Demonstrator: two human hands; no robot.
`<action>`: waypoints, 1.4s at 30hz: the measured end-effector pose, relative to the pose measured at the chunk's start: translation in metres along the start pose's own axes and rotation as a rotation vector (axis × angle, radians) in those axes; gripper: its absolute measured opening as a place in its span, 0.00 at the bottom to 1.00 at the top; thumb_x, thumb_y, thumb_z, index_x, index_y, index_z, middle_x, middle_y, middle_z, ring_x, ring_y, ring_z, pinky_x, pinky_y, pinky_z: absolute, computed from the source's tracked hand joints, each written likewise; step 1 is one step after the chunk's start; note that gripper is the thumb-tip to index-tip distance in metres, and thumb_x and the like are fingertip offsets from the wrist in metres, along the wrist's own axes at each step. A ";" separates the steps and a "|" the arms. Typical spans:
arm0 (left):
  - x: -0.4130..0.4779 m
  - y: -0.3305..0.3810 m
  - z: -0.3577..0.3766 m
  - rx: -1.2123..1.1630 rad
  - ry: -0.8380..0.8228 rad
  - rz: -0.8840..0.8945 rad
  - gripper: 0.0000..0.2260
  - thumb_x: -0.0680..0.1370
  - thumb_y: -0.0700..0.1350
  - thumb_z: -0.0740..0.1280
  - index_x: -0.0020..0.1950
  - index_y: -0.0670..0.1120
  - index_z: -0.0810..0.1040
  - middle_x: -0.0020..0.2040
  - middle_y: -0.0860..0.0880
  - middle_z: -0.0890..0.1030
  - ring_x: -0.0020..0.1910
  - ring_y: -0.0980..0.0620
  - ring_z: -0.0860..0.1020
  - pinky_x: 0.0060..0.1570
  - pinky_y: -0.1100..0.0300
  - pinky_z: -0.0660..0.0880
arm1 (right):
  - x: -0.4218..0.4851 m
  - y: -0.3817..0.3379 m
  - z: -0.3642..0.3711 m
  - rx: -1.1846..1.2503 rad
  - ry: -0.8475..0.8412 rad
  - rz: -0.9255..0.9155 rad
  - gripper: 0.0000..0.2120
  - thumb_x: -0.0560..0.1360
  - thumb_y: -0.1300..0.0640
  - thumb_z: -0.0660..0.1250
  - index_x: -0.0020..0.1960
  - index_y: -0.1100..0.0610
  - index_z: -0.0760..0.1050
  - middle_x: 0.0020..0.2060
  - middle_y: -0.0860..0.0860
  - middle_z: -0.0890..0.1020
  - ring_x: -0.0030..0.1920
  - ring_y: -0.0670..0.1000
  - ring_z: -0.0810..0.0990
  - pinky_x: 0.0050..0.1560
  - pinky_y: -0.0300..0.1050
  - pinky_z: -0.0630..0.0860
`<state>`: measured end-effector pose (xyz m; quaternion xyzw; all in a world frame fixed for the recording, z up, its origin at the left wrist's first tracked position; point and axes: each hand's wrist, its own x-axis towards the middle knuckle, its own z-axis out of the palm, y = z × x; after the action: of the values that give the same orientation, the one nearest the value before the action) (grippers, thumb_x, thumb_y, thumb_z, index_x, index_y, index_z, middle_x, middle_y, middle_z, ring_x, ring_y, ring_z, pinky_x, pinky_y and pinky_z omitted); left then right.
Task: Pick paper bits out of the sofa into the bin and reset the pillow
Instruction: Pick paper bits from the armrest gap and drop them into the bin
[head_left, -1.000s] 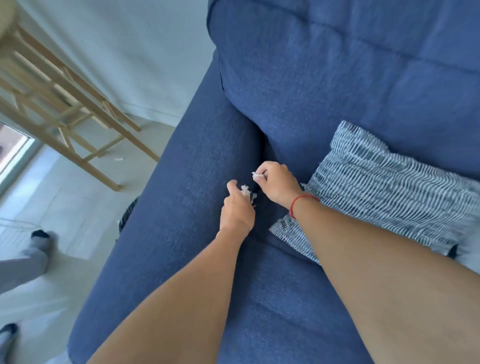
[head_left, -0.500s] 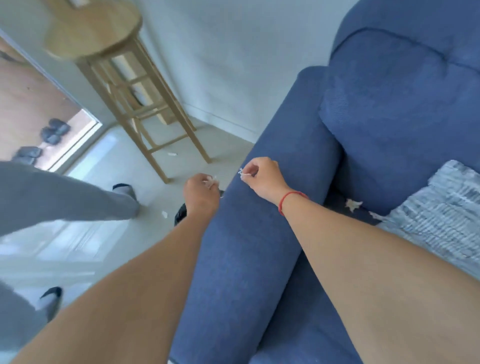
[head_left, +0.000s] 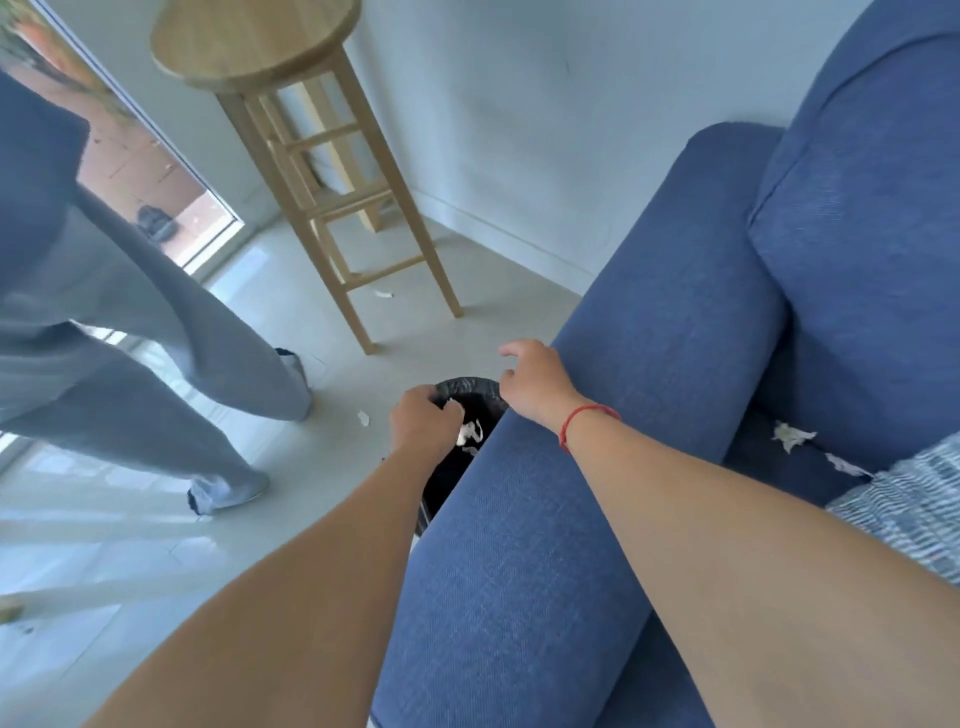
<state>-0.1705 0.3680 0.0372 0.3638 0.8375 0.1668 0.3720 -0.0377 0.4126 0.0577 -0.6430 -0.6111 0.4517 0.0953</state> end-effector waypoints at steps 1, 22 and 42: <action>-0.002 0.005 0.003 0.012 -0.013 0.007 0.15 0.77 0.42 0.64 0.33 0.53 0.65 0.32 0.58 0.68 0.43 0.49 0.70 0.39 0.64 0.67 | -0.001 0.003 -0.007 0.001 0.036 -0.009 0.22 0.79 0.66 0.58 0.73 0.59 0.67 0.73 0.55 0.69 0.70 0.56 0.71 0.68 0.46 0.69; -0.061 0.168 0.186 0.405 0.052 0.465 0.29 0.78 0.61 0.52 0.78 0.55 0.53 0.80 0.47 0.51 0.78 0.48 0.48 0.74 0.43 0.45 | -0.060 0.214 -0.138 0.124 0.335 0.469 0.13 0.75 0.64 0.60 0.57 0.67 0.77 0.54 0.61 0.82 0.56 0.63 0.80 0.57 0.52 0.77; -0.038 0.160 0.233 0.475 0.400 0.488 0.27 0.76 0.66 0.48 0.75 0.62 0.53 0.78 0.49 0.59 0.76 0.48 0.57 0.73 0.41 0.51 | 0.020 0.277 -0.102 -0.476 -0.573 0.413 0.24 0.82 0.57 0.52 0.78 0.58 0.57 0.77 0.55 0.61 0.77 0.58 0.59 0.75 0.55 0.58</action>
<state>0.0977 0.4509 -0.0109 0.5885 0.7976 0.1196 0.0566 0.2242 0.4094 -0.0800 -0.6046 -0.5584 0.4680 -0.3219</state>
